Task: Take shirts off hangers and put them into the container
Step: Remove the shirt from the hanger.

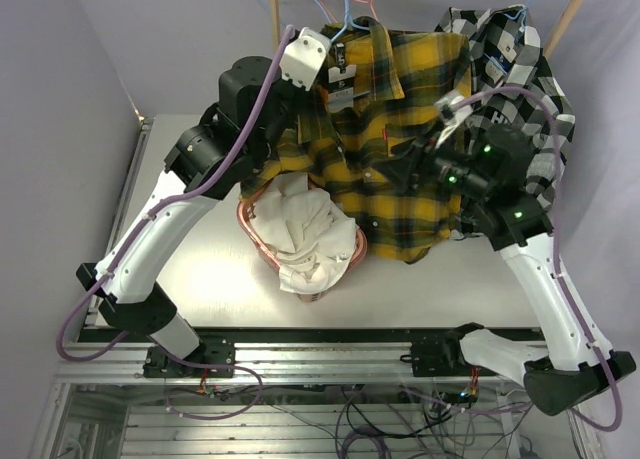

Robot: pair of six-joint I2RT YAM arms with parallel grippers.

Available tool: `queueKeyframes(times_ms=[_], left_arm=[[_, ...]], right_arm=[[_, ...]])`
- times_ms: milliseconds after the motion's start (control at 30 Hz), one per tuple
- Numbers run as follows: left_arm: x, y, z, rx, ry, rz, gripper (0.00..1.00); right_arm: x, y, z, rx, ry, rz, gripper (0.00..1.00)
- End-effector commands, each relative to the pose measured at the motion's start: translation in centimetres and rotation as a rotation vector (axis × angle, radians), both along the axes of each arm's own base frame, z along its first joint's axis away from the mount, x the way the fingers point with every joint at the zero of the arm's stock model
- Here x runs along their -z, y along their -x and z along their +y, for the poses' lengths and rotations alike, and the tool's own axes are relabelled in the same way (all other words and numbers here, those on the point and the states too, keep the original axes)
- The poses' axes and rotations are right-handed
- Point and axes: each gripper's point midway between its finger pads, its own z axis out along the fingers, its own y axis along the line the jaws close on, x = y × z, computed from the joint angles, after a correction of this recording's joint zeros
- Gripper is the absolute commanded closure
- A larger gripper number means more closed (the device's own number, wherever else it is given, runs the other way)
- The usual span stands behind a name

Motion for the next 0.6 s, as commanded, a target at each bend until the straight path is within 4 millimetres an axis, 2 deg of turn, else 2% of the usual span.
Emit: queueKeyframes(times_ms=[0,100,267,433,567], left_arm=[[-2.8,1.5,0.4,0.020,0.124,-0.051,0.93],[-2.8,1.7,0.6,0.016,0.121,-0.051,0.93],[-2.8,2.0,1.1,0.010,0.122,-0.055,0.93],[-2.6,2.2,1.2,0.013,0.118,-0.049,0.93],[-2.6,2.5,1.4,0.015,0.126,-0.052,0.93]], right_arm=[[-1.0,-1.1,2.3,0.114,0.040,-0.144,0.36],[0.2,-2.0,3.5,0.186,0.090,-0.140,0.36],[-0.7,-3.8,1.5,0.381,0.043,-0.213,0.37],[-1.2,-4.9,1.1,0.432,0.030,-0.232,0.38],[-1.7,-5.1,2.0,0.402,0.015,-0.248,0.38]])
